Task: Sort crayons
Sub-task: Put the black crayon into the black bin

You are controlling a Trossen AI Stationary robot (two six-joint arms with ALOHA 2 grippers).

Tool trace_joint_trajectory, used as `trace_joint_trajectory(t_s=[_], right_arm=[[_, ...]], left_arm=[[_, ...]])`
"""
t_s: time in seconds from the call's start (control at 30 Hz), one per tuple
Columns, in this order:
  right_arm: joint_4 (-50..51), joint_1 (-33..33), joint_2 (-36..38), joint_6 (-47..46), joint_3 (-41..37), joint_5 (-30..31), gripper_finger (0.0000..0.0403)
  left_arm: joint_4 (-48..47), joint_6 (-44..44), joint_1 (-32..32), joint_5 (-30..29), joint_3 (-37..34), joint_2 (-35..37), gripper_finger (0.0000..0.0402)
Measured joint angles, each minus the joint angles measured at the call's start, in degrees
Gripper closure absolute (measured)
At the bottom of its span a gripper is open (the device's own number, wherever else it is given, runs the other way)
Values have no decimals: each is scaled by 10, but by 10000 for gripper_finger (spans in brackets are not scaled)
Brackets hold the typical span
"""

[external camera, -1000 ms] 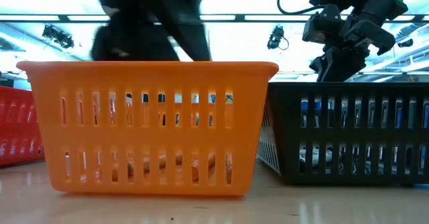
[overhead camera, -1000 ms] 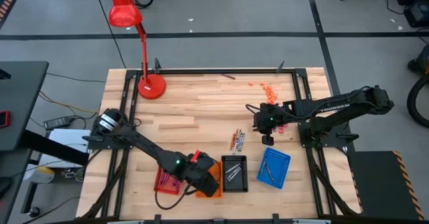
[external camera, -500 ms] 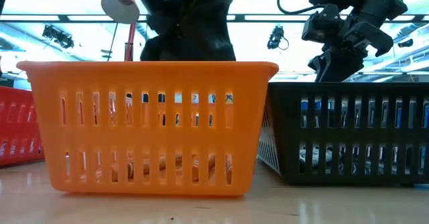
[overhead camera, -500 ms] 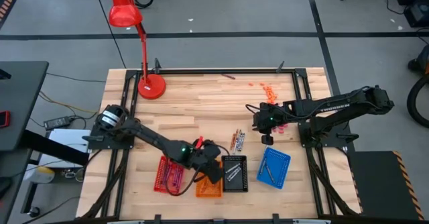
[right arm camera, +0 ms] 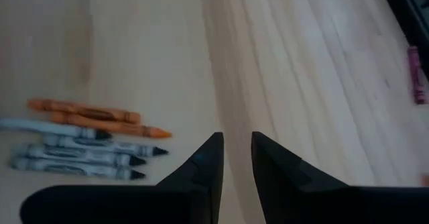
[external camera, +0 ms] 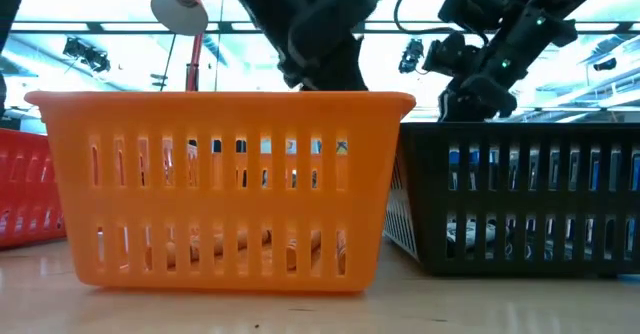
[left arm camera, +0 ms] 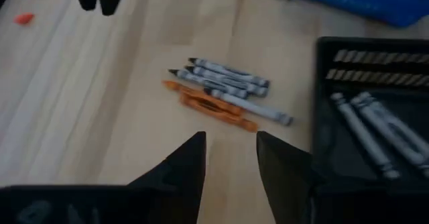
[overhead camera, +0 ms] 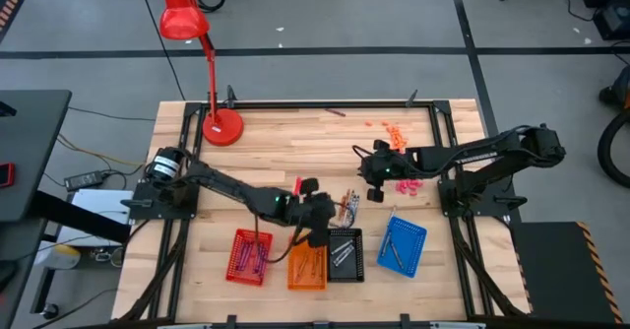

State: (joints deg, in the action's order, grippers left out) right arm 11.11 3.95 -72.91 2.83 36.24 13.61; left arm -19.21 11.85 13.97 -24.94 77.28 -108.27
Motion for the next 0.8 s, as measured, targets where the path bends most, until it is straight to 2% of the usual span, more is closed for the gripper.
trace_joint_trajectory(t_s=[0.13, 0.2, 0.27, 0.4, 0.53, 0.67, 0.8], right_arm=[[18, -1, 1, -23, 0, 89, 321], [24, 0, 4, -15, 0, 101, 321], [27, 7, 6, -8, 0, 79, 321], [23, 26, 7, 0, -3, 30, 321], [-44, 51, 7, 40, -31, 18, 321], [-136, 77, -1, 69, -66, 18, 321], [-73, 82, -1, 10, -62, 8, 321]], left_arm=[[7, -70, -49, 23, 0, -4, 260], [12, -108, -76, 30, 0, -4, 260], [29, -139, -108, 64, 0, -4, 260], [33, -182, -184, 175, 0, -5, 260], [28, -242, -252, 289, -2, -18, 260], [56, -270, -294, 309, 1, -22, 260], [76, -285, -308, 308, 0, -23, 260]])
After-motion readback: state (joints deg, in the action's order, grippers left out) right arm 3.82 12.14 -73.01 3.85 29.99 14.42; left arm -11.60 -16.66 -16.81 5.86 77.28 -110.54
